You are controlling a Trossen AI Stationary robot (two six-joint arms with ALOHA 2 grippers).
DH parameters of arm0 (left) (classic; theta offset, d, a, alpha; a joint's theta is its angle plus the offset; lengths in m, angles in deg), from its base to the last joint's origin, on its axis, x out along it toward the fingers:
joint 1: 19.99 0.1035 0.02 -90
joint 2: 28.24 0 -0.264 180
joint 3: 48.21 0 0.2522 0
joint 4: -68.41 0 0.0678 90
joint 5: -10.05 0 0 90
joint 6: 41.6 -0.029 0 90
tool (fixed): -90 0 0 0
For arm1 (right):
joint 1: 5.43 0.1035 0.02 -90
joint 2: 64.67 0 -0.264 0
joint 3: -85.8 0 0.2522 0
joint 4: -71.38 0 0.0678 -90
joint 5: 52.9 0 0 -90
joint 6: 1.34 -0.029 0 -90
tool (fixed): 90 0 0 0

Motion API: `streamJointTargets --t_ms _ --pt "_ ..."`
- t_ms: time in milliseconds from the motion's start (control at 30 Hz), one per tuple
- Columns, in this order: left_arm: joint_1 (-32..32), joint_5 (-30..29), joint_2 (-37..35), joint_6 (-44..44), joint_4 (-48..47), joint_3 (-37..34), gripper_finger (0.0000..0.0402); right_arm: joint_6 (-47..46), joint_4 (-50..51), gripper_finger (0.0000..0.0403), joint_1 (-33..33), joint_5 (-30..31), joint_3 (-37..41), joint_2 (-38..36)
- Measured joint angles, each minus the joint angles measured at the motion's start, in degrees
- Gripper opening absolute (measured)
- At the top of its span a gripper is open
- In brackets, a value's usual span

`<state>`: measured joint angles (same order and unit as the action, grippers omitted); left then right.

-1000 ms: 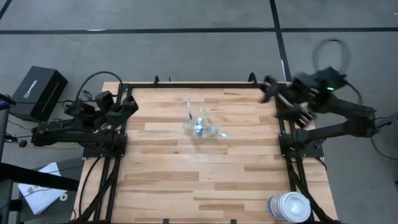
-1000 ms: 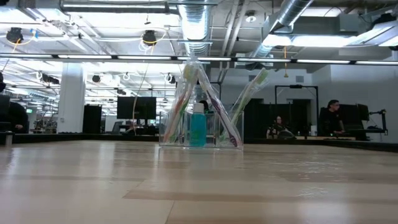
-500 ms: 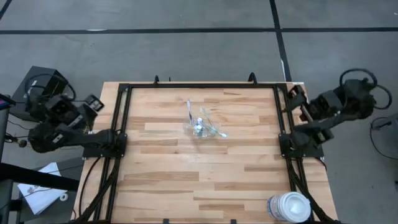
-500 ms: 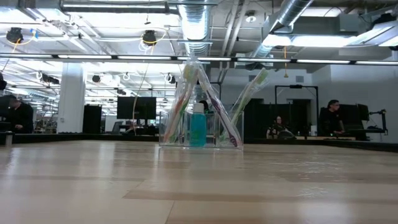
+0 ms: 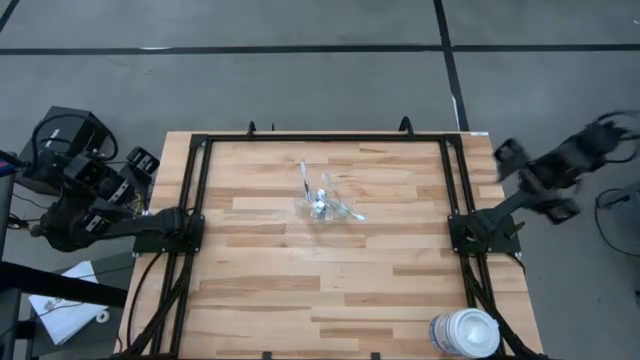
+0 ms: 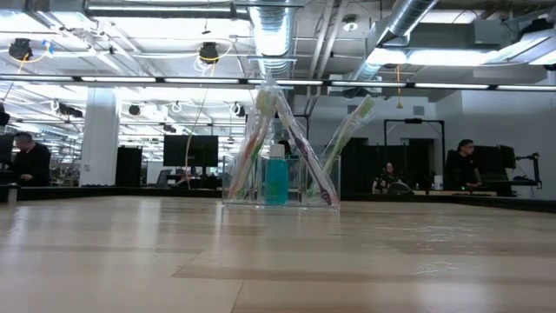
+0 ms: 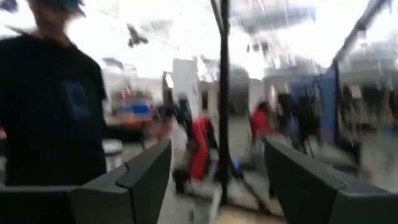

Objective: Pick & Place toothbrushing station
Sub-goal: Return to Home Position

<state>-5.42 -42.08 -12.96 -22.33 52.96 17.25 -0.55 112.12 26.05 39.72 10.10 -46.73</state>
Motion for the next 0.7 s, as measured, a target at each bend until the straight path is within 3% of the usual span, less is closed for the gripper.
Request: streamJointTargets --t_ms 67,200,233,300,367,467,700 --pt "0.04 -0.12 0.42 -0.02 -0.2 -0.04 0.0182 -1.27 0.93 0.0249 -0.93 0.87 4.78 -4.99" --pt "-0.01 -0.08 1.08 -0.71 -0.06 -0.05 0.0182 -2.21 -7.93 0.0249 -4.54 1.99 16.22 -17.76" --pt "-0.01 -0.06 1.25 -0.91 0.22 0.0 0.0182 -2.26 -11.91 0.0249 -5.54 1.93 18.93 -17.47" --pt "-0.01 -0.07 1.44 -0.98 0.02 -0.04 0.0182 -2.65 -1.24 0.0249 -8.3 2.44 20.75 -17.45" --pt "-0.03 -0.08 1.87 -0.9 0.24 0.02 0.0182 -5.72 -6.5 0.0249 -10.75 3.24 21.63 -15.82" --pt "-0.03 -0.06 2.01 -0.76 0.13 -0.04 0.0182 -7.22 -6.64 0.0249 -13.34 4.1 25.5 -17.52" --pt "-0.03 -0.01 2.08 -0.81 0.06 -0.04 0.0182 -0.75 -7.2 0.0249 -18.39 3.47 28.77 -17.58"
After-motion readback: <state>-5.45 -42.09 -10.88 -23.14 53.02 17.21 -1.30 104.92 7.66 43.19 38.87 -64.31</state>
